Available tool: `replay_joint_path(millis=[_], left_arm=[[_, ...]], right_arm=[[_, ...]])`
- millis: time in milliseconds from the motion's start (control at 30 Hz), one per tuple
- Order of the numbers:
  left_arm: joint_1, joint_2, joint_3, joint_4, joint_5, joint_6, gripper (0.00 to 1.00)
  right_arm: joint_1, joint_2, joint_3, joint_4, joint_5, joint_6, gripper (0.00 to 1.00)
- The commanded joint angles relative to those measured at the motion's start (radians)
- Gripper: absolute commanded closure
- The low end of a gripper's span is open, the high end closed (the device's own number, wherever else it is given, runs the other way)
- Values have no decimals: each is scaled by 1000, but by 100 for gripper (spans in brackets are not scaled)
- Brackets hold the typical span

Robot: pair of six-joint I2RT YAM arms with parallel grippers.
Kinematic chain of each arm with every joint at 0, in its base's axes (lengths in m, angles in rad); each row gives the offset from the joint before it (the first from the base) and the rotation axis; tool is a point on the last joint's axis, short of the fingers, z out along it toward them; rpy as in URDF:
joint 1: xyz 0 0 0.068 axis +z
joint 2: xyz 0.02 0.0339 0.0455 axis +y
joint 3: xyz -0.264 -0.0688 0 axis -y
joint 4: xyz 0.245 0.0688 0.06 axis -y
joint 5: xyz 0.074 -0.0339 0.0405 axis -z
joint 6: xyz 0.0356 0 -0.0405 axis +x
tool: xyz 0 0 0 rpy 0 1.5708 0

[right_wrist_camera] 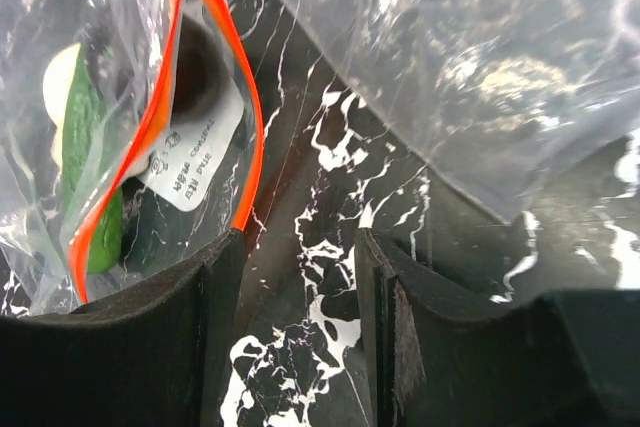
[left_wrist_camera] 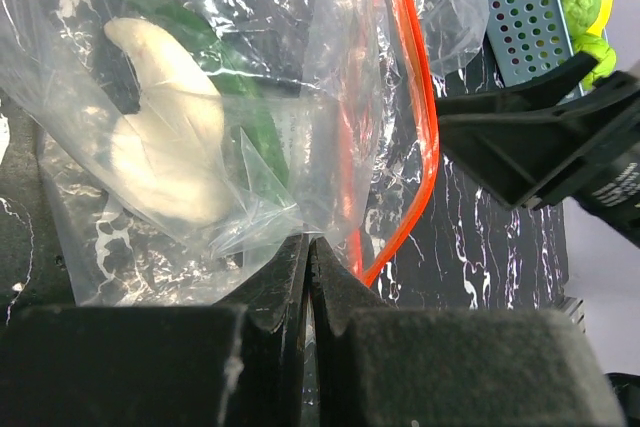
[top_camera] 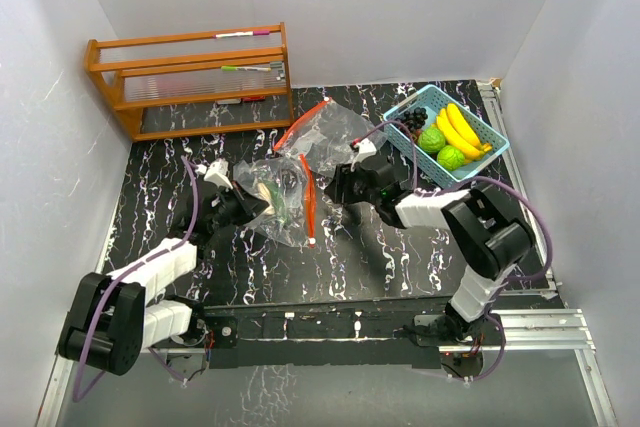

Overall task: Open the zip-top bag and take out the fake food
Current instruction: Pick up the fake vegetable from the zipper food storage bag.

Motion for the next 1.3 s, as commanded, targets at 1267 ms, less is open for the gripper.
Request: replay_joint_path(millis=[1267], left_arm=[[2,-121,10,-101,-40,22,100]], right_arm=[[163,311,305,147,-334,-10,44]])
